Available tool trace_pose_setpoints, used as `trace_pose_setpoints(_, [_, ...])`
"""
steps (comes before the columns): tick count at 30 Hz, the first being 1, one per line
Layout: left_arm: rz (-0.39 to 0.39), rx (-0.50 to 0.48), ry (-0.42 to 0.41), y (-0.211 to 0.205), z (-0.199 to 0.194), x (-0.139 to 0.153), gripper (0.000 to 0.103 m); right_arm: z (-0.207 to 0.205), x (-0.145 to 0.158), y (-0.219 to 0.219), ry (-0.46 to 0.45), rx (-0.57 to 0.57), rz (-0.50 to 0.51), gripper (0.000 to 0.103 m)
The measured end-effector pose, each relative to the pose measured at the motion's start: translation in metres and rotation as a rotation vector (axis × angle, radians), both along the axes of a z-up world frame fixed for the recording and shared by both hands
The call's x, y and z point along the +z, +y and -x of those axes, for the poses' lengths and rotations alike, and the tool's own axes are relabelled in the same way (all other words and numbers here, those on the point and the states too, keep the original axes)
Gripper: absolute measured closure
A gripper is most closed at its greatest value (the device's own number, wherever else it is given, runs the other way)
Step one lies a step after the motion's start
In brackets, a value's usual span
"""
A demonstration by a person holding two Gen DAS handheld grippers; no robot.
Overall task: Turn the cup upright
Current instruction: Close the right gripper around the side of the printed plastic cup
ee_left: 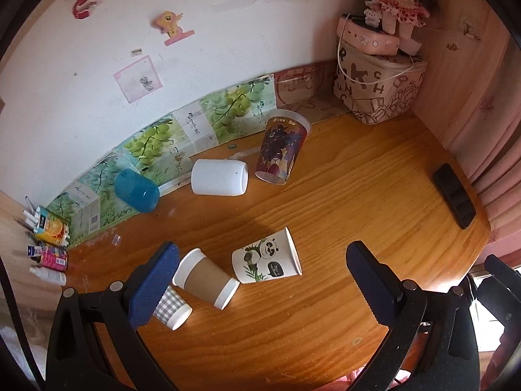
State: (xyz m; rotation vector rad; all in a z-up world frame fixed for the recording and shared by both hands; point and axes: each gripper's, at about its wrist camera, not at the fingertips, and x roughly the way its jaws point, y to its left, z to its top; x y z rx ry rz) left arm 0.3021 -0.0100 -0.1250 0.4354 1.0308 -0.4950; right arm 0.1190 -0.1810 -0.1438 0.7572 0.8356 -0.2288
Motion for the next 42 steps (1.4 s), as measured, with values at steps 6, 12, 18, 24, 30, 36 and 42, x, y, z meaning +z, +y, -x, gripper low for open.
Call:
trace_pose_setpoints(6, [-0.044,-0.011,0.085,-0.034,-0.057,-0.029,0.001,-0.047,-0.018,-0.015,-0.005,0.000,-0.019,0.000])
trace_pose_setpoints(12, [-0.073,-0.025,0.124,-0.064,-0.106,-0.054,0.001,-0.089,-0.036,-0.027,-0.042,0.030,-0.019,0.000])
trace_pose_setpoints(18, [-0.092,-0.029,0.153,-0.088,-0.148,-0.078,0.001,-0.116,-0.051,-0.033,-0.078,0.047,-0.022,0.000])
trace_pose_setpoints(24, [-0.098,-0.027,0.168,-0.108,-0.175,-0.099,0.001,-0.133,-0.071,-0.034,-0.148,0.097,-0.021,0.000])
trace_pose_setpoints(30, [-0.102,-0.013,0.201,-0.118,-0.191,-0.118,0.001,-0.148,-0.083,-0.028,-0.217,0.151,0.034,0.000])
trace_pose_setpoints(36, [-0.111,-0.014,0.228,-0.125,-0.198,-0.134,0.001,-0.159,-0.092,-0.021,-0.252,0.216,0.103,0.000])
trace_pose_setpoints(42, [-0.122,-0.025,0.262,-0.131,-0.198,-0.146,0.001,-0.170,-0.106,-0.013,-0.250,0.264,0.137,0.000])
